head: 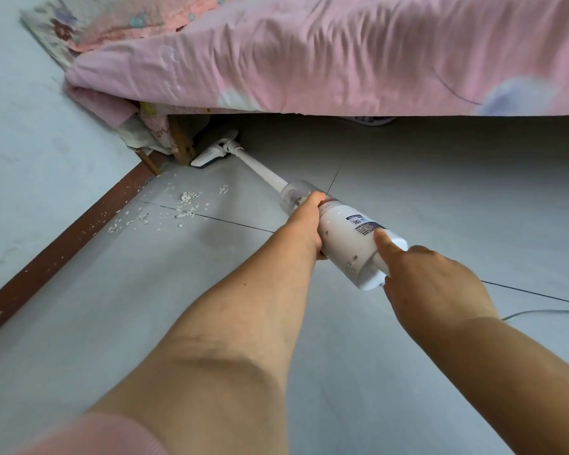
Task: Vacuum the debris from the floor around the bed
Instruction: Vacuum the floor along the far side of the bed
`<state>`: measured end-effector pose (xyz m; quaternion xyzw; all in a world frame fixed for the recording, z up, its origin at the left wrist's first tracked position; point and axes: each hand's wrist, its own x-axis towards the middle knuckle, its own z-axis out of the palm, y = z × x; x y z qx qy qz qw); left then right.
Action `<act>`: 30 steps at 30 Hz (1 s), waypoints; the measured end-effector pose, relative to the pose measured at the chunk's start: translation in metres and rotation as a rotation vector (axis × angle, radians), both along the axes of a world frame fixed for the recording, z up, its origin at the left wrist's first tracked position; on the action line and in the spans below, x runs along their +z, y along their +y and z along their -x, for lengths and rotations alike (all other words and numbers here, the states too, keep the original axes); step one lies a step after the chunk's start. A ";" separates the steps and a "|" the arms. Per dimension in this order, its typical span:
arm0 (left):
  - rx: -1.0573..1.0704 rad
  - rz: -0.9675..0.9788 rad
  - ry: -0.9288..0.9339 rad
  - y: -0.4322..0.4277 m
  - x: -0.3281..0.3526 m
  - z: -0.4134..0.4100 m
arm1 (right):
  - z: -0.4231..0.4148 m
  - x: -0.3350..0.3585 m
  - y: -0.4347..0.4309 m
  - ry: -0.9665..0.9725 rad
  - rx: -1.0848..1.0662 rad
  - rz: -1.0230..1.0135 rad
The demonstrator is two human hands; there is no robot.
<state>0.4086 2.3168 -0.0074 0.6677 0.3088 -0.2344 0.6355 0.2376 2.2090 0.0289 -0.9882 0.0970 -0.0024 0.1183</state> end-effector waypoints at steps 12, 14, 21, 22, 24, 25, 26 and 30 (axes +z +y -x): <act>-0.168 0.067 0.064 -0.108 0.042 0.080 | 0.090 0.037 -0.086 -0.059 -0.118 0.119; -0.185 0.073 0.064 -0.128 0.045 0.096 | 0.104 0.040 -0.102 -0.058 -0.135 0.134; -0.179 0.044 0.018 -0.154 0.041 0.115 | 0.122 0.039 -0.131 -0.067 -0.106 0.126; -0.163 0.039 0.016 -0.154 0.038 0.115 | 0.122 0.037 -0.132 -0.060 -0.093 0.116; -0.137 0.015 0.024 -0.156 0.031 0.113 | 0.120 0.030 -0.133 -0.035 -0.066 0.081; -0.128 0.003 0.028 -0.154 0.028 0.112 | 0.119 0.028 -0.133 -0.022 -0.055 0.057; -0.117 -0.003 0.031 -0.155 0.025 0.110 | 0.117 0.024 -0.136 -0.007 -0.043 0.031; -0.085 0.016 0.048 -0.156 0.016 0.107 | 0.112 0.020 -0.145 0.055 -0.040 -0.058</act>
